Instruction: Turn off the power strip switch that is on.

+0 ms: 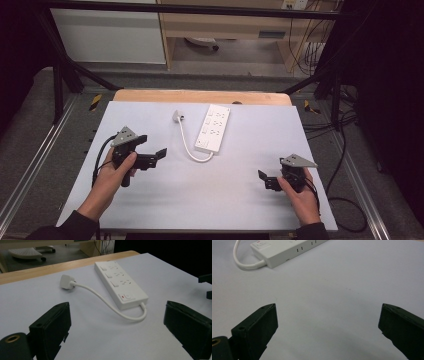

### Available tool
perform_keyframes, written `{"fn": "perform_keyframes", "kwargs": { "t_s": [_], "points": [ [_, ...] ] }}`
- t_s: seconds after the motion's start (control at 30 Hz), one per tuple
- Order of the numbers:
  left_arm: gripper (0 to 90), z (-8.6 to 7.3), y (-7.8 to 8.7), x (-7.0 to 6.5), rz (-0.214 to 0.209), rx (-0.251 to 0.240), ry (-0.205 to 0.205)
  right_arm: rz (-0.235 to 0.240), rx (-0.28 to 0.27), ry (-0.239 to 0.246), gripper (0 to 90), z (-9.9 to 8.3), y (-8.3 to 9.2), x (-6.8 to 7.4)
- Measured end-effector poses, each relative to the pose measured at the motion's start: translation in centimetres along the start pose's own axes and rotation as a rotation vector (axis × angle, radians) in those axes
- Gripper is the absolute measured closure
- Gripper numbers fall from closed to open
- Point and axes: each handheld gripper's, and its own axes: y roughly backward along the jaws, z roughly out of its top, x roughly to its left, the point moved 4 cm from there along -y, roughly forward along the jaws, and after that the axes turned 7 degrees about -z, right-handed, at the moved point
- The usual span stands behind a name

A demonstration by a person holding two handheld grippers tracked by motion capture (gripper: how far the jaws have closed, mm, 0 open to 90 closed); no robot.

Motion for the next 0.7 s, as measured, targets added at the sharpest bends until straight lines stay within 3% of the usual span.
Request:
{"fn": "perform_keyframes", "kwargs": {
  "t_s": [0.7],
  "points": [
    [6.9,-3.6,4.7,1.0,0.05,-0.028,0.053,-0.004,0.001,0.002,2.9,-0.1,-0.1,0.0]
  ]
}}
